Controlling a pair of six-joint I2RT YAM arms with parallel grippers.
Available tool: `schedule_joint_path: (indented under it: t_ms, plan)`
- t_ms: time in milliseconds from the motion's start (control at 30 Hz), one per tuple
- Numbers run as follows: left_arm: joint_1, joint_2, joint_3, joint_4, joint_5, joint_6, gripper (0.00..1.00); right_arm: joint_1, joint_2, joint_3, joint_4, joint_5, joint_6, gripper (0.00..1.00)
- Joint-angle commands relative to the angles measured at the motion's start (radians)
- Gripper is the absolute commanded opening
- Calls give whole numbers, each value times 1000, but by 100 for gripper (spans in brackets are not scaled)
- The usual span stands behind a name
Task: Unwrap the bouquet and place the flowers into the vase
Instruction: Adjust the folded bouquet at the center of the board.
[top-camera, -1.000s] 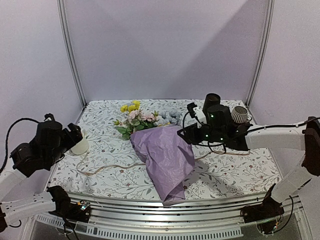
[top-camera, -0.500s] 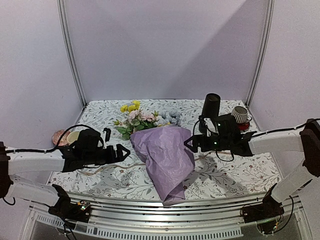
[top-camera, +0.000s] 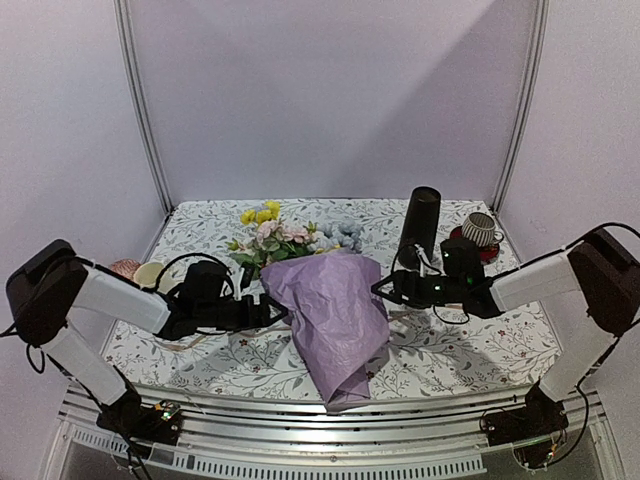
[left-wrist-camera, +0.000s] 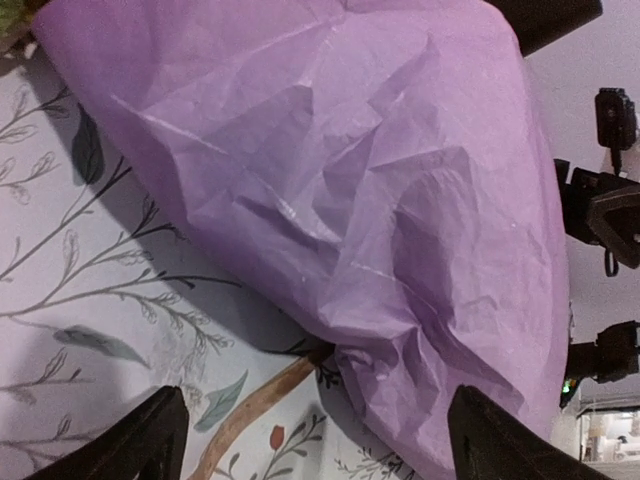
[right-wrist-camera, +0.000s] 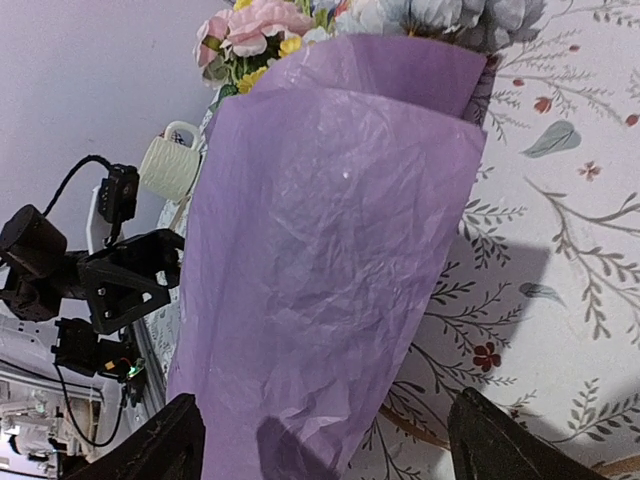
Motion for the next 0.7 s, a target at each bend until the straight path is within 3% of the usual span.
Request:
schedule_joint_path:
  t_ms: [0,267,533,600,667]
  plan:
    - [20,91,67,116,66,15,91,-4,73,-8,155,-109,82,84]
    - [34,201,157,123,93,52,79,-21,128,-54,303,-184,144,52]
    - [49,320,236,158,164,59,73,-75,122,-120,446,-272,205,11]
    - [50,336,253,159,169,63,73,-83,116,-129,453,-283,208,4]
    - [52,351,272,156,176,66,72,-90,102,-140,452,-281,205,3]
